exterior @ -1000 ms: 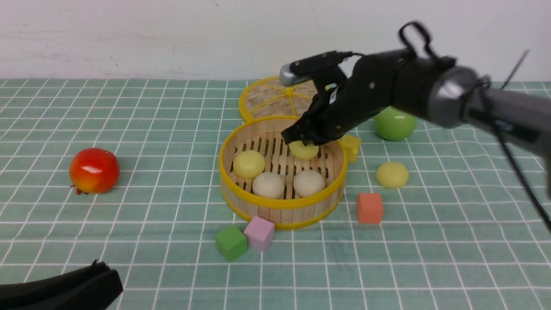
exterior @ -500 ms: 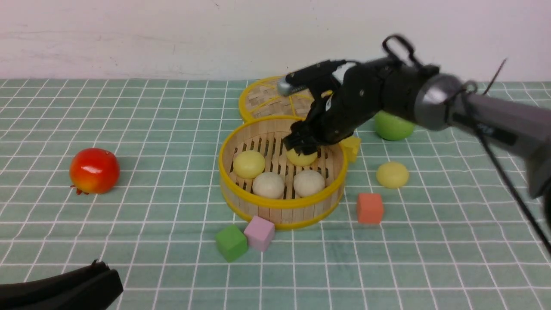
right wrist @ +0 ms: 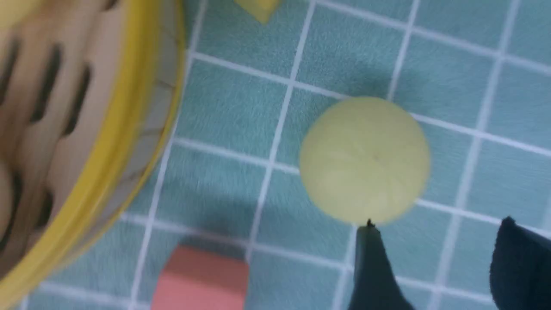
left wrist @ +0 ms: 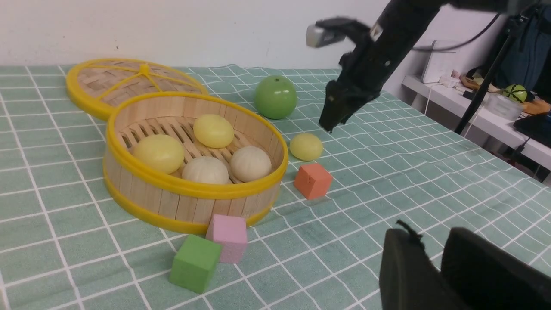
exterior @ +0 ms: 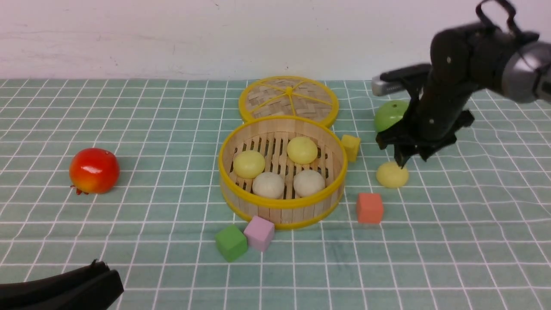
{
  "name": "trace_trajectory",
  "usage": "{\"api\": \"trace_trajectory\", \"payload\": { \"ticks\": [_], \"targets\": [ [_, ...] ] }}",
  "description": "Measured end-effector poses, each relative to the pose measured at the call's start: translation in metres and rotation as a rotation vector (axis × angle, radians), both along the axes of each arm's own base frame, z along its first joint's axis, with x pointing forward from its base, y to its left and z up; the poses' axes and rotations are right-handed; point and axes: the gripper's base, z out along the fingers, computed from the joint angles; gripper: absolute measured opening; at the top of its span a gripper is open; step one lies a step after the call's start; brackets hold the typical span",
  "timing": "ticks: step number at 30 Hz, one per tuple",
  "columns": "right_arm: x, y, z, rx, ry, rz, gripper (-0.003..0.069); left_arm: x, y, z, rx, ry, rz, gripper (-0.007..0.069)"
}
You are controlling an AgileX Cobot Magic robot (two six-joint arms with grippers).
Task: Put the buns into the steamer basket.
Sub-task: Use the right arm to grab a steamed stuffed bun
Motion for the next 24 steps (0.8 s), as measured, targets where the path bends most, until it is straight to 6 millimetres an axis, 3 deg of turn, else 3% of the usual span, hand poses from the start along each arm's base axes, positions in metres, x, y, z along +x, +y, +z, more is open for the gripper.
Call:
{"api": "trace_trajectory", "payload": {
  "ticks": [9,18,24],
  "targets": [
    [0.017,-0.005,-0.014,0.118,-0.080,-0.043,0.0363,0.000,0.000,0.000,0.000,0.000,0.000,0.0134],
    [0.025,-0.006,-0.038,0.086,-0.080,-0.029,0.0358,0.000,0.000,0.000,0.000,0.000,0.000,0.0144],
    [0.027,-0.005,-0.041,0.085,-0.087,-0.018,0.0307,0.000,0.000,0.000,0.000,0.000,0.000,0.0150]
  ]
}}
